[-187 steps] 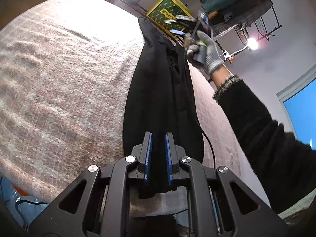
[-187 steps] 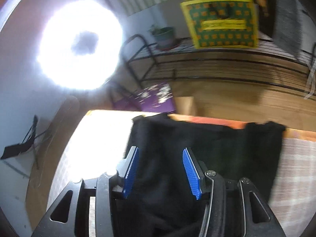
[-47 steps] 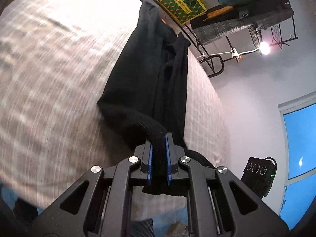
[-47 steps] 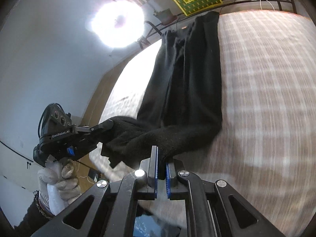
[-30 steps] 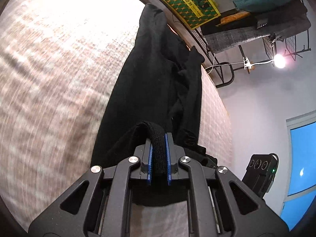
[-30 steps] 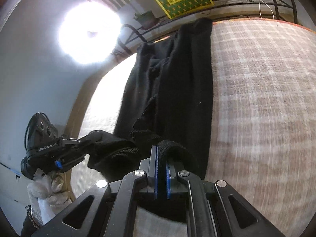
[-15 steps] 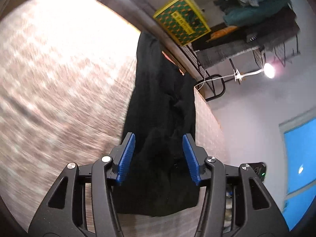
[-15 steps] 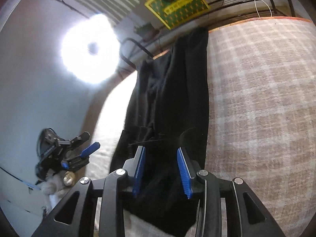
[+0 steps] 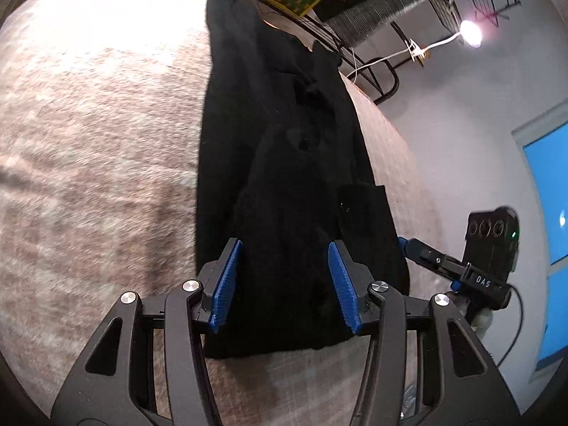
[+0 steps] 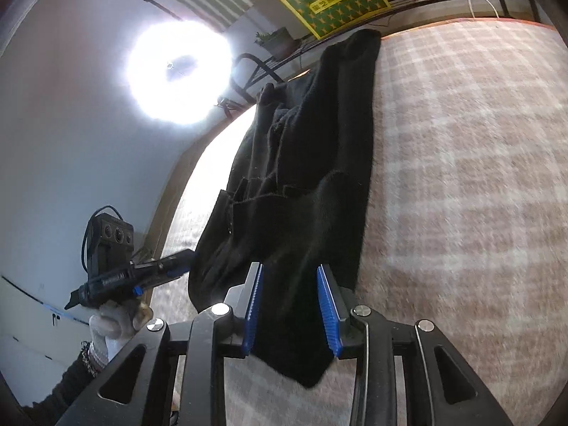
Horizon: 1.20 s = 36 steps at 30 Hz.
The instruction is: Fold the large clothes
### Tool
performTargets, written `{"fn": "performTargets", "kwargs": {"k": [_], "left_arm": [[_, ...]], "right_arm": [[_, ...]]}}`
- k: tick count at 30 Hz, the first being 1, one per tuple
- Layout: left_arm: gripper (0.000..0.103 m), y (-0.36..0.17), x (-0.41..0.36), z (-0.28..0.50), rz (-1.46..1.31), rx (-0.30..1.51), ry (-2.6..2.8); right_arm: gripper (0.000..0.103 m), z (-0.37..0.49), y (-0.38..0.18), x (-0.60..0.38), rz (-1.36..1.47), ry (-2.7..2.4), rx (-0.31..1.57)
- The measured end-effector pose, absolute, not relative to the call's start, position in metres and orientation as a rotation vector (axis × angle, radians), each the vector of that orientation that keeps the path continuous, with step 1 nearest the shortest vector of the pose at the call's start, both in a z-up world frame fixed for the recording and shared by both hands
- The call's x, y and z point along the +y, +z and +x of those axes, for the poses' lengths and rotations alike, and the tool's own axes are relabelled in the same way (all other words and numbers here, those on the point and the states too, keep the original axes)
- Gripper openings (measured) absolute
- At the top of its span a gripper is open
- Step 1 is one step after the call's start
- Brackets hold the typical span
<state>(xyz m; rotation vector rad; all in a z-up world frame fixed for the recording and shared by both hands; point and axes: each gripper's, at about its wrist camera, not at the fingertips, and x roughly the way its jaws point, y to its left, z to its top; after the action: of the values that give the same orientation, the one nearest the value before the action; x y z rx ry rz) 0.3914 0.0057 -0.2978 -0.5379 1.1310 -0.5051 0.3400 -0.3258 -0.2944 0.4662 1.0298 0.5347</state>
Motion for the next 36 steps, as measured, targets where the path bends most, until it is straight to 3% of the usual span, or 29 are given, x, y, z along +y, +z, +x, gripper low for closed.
{"fn": "performTargets", "kwargs": {"k": [1, 2, 3, 4, 5, 10, 12, 17, 18, 21, 23, 27, 29, 31, 33, 36], "left_arm": [[0.034, -0.299, 0.003, 0.392, -0.527, 1.129, -0.504], [0.010, -0.300, 0.002, 0.394, -0.517, 1.132, -0.497], [0.007, -0.302, 0.000, 0.394, -0.506, 1.137, -0.492], [0.007, -0.302, 0.000, 0.393, -0.503, 1.129, -0.496], [0.007, -0.299, 0.000, 0.391, -0.494, 1.113, -0.495], [0.006, -0.274, 0.016, 0.371, -0.505, 0.981, -0.470], [0.006, -0.289, 0.013, 0.378, -0.436, 1.017, -0.413], [0.008, -0.304, 0.009, 0.387, -0.459, 1.052, -0.393], [0.008, -0.300, 0.009, 0.386, -0.468, 1.048, -0.397], [0.014, -0.294, 0.013, 0.387, -0.475, 1.038, -0.388], [0.026, -0.290, 0.015, 0.389, -0.466, 1.021, -0.367], [0.027, -0.289, 0.011, 0.407, -0.494, 1.023, -0.375], [0.027, -0.292, 0.005, 0.414, -0.473, 1.031, -0.384], [0.027, -0.296, -0.003, 0.419, -0.441, 1.039, -0.408], [0.008, -0.295, -0.012, 0.418, -0.421, 1.042, -0.433], [0.008, -0.279, -0.011, 0.405, -0.456, 0.979, -0.464]], "right_arm": [[0.029, 0.343, -0.295, -0.322, 0.454, 0.534, 1.039], [0.026, 0.346, -0.296, -0.318, 0.437, 0.530, 1.050], [0.017, 0.347, -0.297, -0.314, 0.425, 0.532, 1.056], [0.005, 0.346, -0.296, -0.310, 0.406, 0.538, 1.062], [0.000, 0.345, -0.294, -0.304, 0.377, 0.546, 1.063], [0.000, 0.334, -0.265, -0.287, 0.268, 0.558, 0.984], [0.000, 0.332, -0.255, -0.285, 0.225, 0.535, 0.923], [0.000, 0.348, -0.284, -0.291, 0.185, 0.387, 1.010], [0.005, 0.348, -0.284, -0.297, 0.235, 0.415, 1.008], [0.050, 0.340, -0.279, -0.316, 0.371, 0.497, 0.974], [0.045, 0.343, -0.275, -0.318, 0.367, 0.498, 0.954], [0.039, 0.362, -0.286, -0.304, 0.358, 0.502, 1.014], [0.030, 0.368, -0.292, -0.292, 0.329, 0.497, 1.037], [0.011, 0.368, -0.294, -0.283, 0.283, 0.499, 1.053], [0.003, 0.364, -0.290, -0.271, 0.212, 0.499, 1.051], [0.000, 0.354, -0.278, -0.265, 0.154, 0.487, 1.028]]}}
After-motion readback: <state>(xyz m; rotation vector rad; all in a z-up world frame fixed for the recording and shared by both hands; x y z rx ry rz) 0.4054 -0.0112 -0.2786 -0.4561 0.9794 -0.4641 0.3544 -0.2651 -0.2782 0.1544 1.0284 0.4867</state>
